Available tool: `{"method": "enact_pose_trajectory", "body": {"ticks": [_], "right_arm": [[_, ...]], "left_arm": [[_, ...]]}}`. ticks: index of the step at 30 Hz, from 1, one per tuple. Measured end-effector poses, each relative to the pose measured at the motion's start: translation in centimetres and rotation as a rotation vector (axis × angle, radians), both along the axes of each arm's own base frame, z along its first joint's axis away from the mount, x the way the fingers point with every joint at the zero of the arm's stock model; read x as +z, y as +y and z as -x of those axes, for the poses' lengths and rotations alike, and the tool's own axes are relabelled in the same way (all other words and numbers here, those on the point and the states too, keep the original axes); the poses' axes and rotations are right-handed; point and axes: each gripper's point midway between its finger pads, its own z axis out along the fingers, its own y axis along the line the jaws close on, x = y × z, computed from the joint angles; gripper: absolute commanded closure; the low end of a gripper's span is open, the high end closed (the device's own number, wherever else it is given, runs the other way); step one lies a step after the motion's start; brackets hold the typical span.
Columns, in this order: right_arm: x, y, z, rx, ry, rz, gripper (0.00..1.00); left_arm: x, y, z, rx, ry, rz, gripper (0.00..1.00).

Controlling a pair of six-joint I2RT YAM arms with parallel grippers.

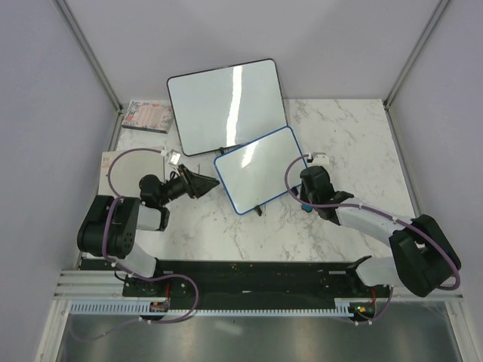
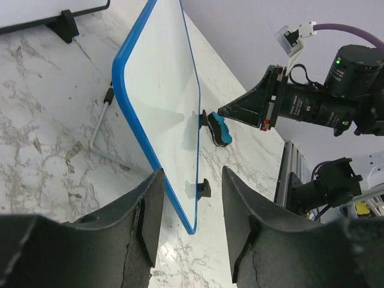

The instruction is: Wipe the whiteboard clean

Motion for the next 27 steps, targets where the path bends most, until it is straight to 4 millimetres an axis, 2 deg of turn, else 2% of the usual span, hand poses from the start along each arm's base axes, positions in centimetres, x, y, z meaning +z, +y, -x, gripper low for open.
{"method": "enact_pose_trajectory", "body": {"ticks": [8,13,19,27], "right_arm": [[-3.3,-0.4,-0.2,-0.017,0.063,0.06,1.0],[-4.2,0.2,-1.1,-0.011,0.077,0.064,1.0],[-4.3,1.0,-1.9,0.0,0.067,0.048,1.0],[-4.7,1.4,-2.5,0.005,0.07,0.048,1.0]], "left_arm": [[-2.2,0.3,2.7,0.023,0.077,-0.007,0.61],[-1.2,-0.7,3.9,-0.014,0.03,-0.013,0.6],[-0.2,-2.1,5.5,-0.056,-0.031,-0.046,0.61],[0.3,-2.1,6.2,-0.051,-0.06,-0.086,0.61]]}}
